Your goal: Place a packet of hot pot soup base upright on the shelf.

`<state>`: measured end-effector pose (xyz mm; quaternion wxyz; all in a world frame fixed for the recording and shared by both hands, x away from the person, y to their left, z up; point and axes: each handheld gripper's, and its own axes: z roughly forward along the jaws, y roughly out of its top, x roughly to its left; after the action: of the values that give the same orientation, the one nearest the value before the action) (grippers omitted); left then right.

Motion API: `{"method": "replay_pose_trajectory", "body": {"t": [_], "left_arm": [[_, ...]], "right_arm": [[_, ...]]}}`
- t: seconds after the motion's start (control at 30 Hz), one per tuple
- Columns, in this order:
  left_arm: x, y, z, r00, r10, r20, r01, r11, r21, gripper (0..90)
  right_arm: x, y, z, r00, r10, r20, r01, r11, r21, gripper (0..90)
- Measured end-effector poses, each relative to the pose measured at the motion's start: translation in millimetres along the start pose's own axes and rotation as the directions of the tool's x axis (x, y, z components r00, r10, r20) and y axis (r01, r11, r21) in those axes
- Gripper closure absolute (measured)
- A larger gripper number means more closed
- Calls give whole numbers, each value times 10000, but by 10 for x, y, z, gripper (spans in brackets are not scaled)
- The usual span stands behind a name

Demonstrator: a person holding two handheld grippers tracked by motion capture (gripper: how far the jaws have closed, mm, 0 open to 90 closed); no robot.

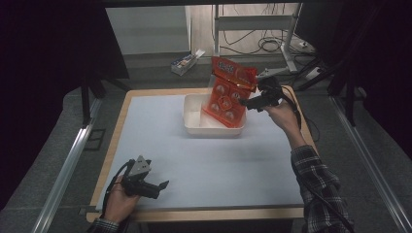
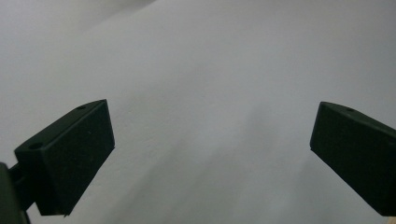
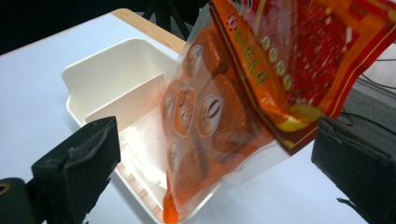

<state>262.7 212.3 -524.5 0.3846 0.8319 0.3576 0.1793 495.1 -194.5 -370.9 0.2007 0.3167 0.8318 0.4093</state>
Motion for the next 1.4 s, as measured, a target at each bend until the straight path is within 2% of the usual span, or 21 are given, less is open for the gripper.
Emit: {"method": "replay_pose_trajectory", "body": {"t": [0.93, 1.4], "left_arm": [[-35, 10, 14, 9997, 249, -13, -249, 9995, 172, 0], [-54, 16, 20, 9993, 380, -49, -378, 9990, 236, 1]], "right_arm": [[214, -489, -57, 9990, 383, -244, -388, 9990, -226, 13], [352, -639, -59, 9997, 186, -176, -188, 9998, -86, 13]]}}
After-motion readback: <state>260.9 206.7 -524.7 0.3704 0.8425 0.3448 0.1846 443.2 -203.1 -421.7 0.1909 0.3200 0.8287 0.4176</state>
